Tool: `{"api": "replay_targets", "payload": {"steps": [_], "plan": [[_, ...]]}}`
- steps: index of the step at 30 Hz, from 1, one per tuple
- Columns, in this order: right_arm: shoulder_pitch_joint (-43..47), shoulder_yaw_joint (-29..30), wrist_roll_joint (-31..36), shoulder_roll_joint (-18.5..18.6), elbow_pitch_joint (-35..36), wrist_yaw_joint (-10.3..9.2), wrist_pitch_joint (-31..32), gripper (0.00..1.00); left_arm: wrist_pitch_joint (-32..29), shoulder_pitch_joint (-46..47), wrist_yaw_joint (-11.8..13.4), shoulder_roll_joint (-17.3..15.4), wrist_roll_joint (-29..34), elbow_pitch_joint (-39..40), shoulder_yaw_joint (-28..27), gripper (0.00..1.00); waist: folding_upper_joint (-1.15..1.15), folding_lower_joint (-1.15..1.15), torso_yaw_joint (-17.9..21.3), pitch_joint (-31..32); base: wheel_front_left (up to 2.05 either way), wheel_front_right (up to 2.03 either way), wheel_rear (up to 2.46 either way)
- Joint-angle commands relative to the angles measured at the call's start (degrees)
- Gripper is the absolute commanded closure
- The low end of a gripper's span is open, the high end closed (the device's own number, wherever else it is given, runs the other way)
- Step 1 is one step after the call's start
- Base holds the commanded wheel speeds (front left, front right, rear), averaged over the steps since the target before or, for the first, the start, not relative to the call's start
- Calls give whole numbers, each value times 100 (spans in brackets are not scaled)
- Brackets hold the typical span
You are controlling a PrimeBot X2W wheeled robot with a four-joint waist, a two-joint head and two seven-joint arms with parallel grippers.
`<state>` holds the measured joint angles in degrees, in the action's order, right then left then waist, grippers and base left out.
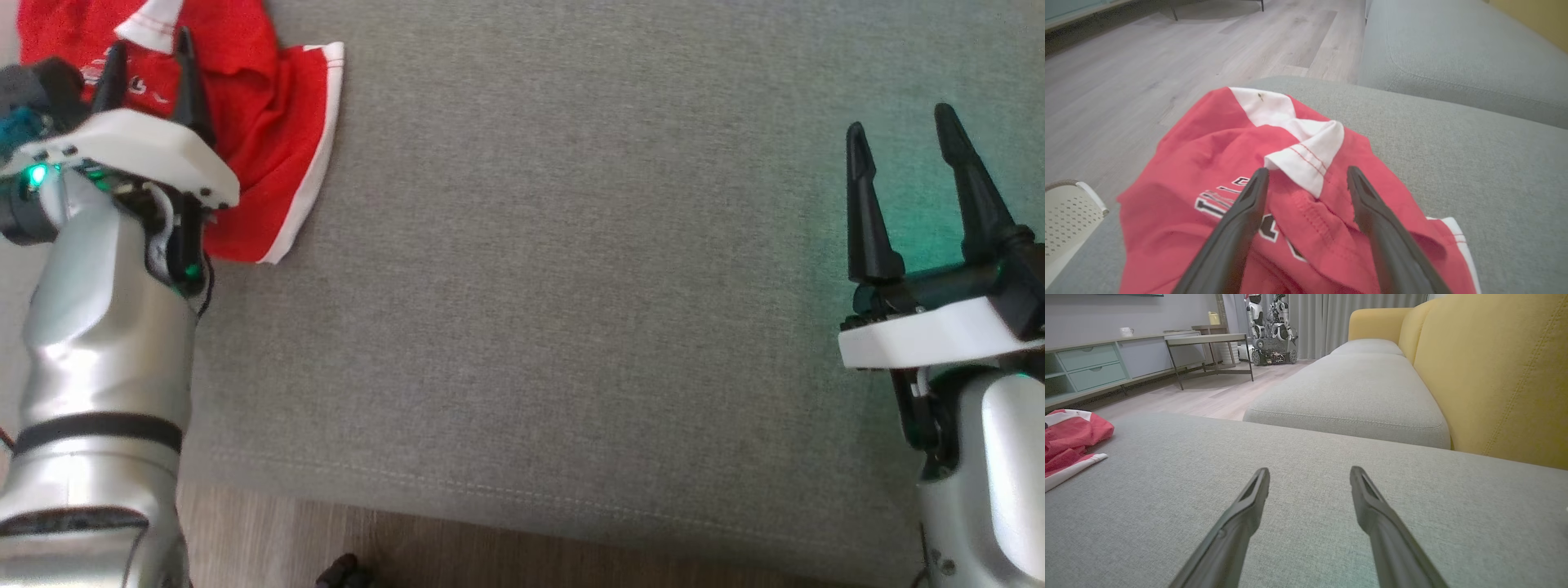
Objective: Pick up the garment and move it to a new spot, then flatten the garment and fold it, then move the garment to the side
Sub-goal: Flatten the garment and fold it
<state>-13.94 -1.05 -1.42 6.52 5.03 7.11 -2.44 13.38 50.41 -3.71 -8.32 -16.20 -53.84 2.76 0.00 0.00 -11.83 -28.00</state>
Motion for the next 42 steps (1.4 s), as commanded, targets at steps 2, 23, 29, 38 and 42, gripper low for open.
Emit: {"api": "replay_targets", "payload": {"steps": [2, 23, 29, 38, 42], "plan": [[-160, -132, 16, -72, 132, 37, -50, 0, -120, 273, -11, -306, 31, -147, -88, 35, 0, 0, 93, -35, 0, 0, 0], [-225, -353, -359, -352, -1004, 37, -846, 0, 38, -134, -335, 63, 62, 2479, 408, 100, 0, 0, 889, 1217, 0, 0, 0], [-318, -521, -663, -362, -1283, 37, -1050, 0, -706, -201, -64, 294, 108, 3698, 738, 100, 0, 0, 1360, 1511, 0, 0, 0], [-596, -891, -1049, -363, -1482, 37, -1208, 0, -1348, -48, 215, 482, 45, 3980, 1265, 100, 0, 0, 2223, 1265, 0, 0, 0], [-826, -1124, -1237, -364, -1518, 37, -1239, 0, -1211, 180, 322, 519, 24, 3514, 1489, 100, 0, 0, 2660, 1067, 0, 0, 0]]}}
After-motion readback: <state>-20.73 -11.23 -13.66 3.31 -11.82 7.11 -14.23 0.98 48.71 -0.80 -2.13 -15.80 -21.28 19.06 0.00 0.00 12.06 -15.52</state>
